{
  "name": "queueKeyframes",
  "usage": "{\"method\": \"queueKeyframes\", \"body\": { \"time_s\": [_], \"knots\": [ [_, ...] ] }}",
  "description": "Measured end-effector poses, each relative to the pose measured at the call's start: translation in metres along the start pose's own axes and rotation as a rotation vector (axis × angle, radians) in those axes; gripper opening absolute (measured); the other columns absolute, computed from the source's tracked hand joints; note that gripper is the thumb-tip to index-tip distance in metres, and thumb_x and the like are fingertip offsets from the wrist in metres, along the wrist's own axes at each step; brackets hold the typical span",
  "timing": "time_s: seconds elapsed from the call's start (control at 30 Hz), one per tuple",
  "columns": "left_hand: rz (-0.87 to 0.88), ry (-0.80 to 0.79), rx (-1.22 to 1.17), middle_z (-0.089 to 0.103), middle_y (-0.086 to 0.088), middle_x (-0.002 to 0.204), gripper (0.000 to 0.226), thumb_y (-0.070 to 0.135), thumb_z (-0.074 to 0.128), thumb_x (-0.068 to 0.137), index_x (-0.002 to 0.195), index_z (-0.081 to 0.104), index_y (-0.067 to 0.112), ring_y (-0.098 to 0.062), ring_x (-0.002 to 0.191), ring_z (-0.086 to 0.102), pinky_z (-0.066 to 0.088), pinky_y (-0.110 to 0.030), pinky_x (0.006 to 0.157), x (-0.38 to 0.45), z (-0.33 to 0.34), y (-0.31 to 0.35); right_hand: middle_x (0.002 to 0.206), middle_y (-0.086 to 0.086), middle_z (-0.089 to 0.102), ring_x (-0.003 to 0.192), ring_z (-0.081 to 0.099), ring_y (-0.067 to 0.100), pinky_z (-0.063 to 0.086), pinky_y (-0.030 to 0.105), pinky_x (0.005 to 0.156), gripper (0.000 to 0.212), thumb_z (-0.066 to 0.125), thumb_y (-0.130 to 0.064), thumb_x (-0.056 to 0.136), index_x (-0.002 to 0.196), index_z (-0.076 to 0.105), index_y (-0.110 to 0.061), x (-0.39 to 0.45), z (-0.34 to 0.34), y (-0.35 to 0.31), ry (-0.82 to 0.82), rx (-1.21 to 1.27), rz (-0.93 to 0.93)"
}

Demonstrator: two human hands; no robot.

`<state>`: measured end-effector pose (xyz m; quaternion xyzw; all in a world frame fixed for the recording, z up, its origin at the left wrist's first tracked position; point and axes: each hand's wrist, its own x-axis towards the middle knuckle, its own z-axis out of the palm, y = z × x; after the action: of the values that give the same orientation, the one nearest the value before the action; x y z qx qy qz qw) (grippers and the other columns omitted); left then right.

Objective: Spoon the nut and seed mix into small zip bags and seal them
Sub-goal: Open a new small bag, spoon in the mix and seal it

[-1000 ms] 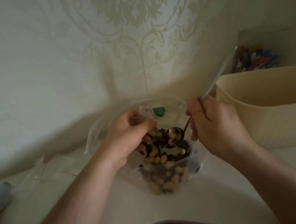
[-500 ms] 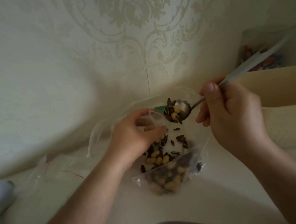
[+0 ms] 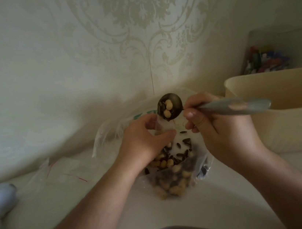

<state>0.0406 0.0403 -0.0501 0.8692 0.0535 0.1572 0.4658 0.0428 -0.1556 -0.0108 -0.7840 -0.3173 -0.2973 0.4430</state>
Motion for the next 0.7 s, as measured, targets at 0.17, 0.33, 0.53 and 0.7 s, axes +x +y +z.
{"method": "queueKeyframes", "body": {
  "time_s": [0.17, 0.33, 0.53, 0.7],
  "knots": [
    [-0.010, 0.044, -0.019, 0.069, 0.029, 0.091, 0.024, 0.049, 0.085, 0.078, 0.089, 0.070, 0.033, 0.005, 0.076, 0.067, 0.062, -0.035, 0.072, 0.001, 0.003, 0.000, 0.096, -0.009, 0.067, 0.076, 0.065, 0.008, 0.052, 0.017, 0.061, 0.021, 0.055, -0.039, 0.101, 0.113, 0.064, -0.025, -0.003, 0.000, 0.000, -0.069, -0.111, -0.162],
    [0.012, 0.044, -0.004, 0.071, 0.027, 0.087, 0.024, 0.049, 0.086, 0.078, 0.093, 0.072, 0.036, 0.007, 0.075, 0.068, 0.061, -0.025, 0.068, 0.001, 0.003, 0.000, 0.094, -0.014, 0.060, 0.075, 0.058, 0.002, 0.046, 0.009, 0.063, 0.023, 0.059, -0.034, 0.100, 0.111, 0.070, -0.017, -0.001, -0.002, 0.004, -0.045, -0.189, -0.210],
    [0.065, 0.070, 0.041, 0.071, 0.024, 0.088, 0.028, 0.041, 0.088, 0.079, 0.098, 0.068, 0.041, 0.020, 0.090, 0.060, 0.038, 0.005, 0.072, 0.001, 0.003, 0.002, 0.094, -0.001, 0.069, 0.074, 0.063, 0.013, 0.052, 0.026, 0.059, 0.025, 0.058, -0.031, 0.102, 0.110, 0.072, -0.012, -0.001, -0.004, 0.007, -0.042, -0.172, -0.277],
    [0.102, 0.090, 0.057, 0.071, 0.025, 0.093, 0.037, 0.038, 0.088, 0.080, 0.112, 0.070, 0.041, 0.019, 0.093, 0.059, 0.038, 0.005, 0.074, 0.000, 0.002, 0.000, 0.090, -0.012, 0.063, 0.077, 0.054, 0.000, 0.045, 0.012, 0.067, 0.023, 0.057, -0.029, 0.104, 0.107, 0.072, -0.012, 0.001, -0.003, 0.011, -0.034, -0.145, -0.270]
  ]
}}
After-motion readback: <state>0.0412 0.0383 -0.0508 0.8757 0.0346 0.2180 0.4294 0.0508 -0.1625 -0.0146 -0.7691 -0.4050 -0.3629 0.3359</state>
